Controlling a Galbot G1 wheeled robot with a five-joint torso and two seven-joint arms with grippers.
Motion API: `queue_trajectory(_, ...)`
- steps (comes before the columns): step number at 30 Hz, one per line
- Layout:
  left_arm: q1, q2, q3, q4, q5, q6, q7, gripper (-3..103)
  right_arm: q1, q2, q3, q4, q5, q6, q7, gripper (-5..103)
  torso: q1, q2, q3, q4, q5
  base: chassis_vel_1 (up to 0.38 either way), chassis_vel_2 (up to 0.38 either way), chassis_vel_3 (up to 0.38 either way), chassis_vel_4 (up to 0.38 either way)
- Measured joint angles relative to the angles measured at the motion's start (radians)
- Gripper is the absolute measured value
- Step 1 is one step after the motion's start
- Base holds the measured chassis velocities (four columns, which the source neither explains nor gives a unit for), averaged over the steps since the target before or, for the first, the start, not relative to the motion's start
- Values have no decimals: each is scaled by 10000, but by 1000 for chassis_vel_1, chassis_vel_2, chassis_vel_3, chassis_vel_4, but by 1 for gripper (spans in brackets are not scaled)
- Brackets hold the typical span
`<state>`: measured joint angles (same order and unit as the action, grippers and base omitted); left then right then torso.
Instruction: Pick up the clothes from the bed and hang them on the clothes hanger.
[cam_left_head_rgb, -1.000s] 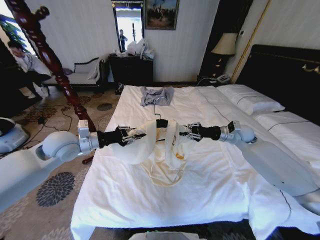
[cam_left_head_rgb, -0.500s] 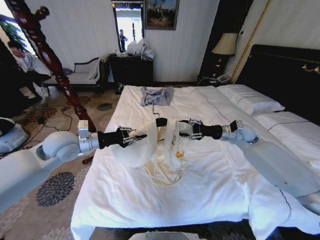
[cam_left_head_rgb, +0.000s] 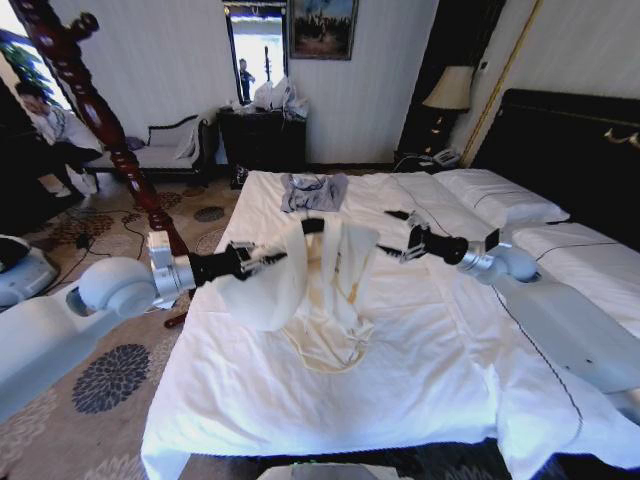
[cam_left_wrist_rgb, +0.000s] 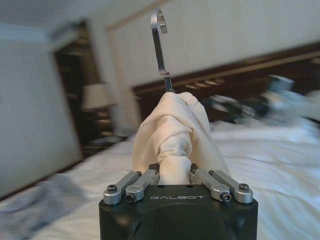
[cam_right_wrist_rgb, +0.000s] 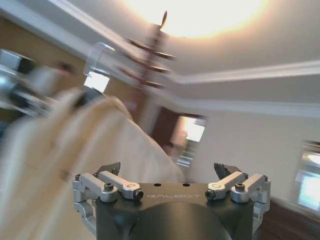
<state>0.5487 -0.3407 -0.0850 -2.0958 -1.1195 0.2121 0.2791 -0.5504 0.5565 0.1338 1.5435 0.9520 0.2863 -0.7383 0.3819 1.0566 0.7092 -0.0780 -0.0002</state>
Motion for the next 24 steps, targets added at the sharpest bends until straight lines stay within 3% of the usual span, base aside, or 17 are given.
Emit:
queue_trajectory(1,0,0,0,0,0,0,0,19,0,0,0,0,0,0,0,100,0,0,0,0,0,0,0,0,0)
queue_trajectory(2,-70,-62,-138,32,-172,140,-408,19,-76,60,9,87,-210,3,984,100,-1,0,-1,-1,1,0,0,0,0)
queue_trajectory(3,-195,-126,-308,102,-339,277,-935,19,-175,208,-19,198,-588,44,2668,100,0,0,0,3,4,0,0,0,0)
queue_trajectory(5,-370,-147,-505,222,-437,417,-1474,19,-266,409,-68,296,-984,96,4242,100,0,0,0,5,2,0,0,0,0)
queue_trajectory(7,-389,-148,-525,236,-453,433,-1519,19,-276,436,-74,306,-1021,107,4404,100,0,0,0,5,2,0,0,0,0)
queue_trajectory(9,-600,-52,-951,482,-730,748,-1934,19,-418,597,-96,407,-1186,215,5177,100,1,0,0,4,1,0,0,0,0)
queue_trajectory(15,-816,288,-1785,993,-987,1396,-2089,19,-778,621,-70,667,-1347,337,5243,100,0,0,0,3,0,0,0,0,0)
queue_trajectory(24,-1371,860,-2468,2202,-670,1759,-1853,19,-915,729,-103,812,-1457,359,5110,100,0,0,0,6,-1,0,0,0,0)
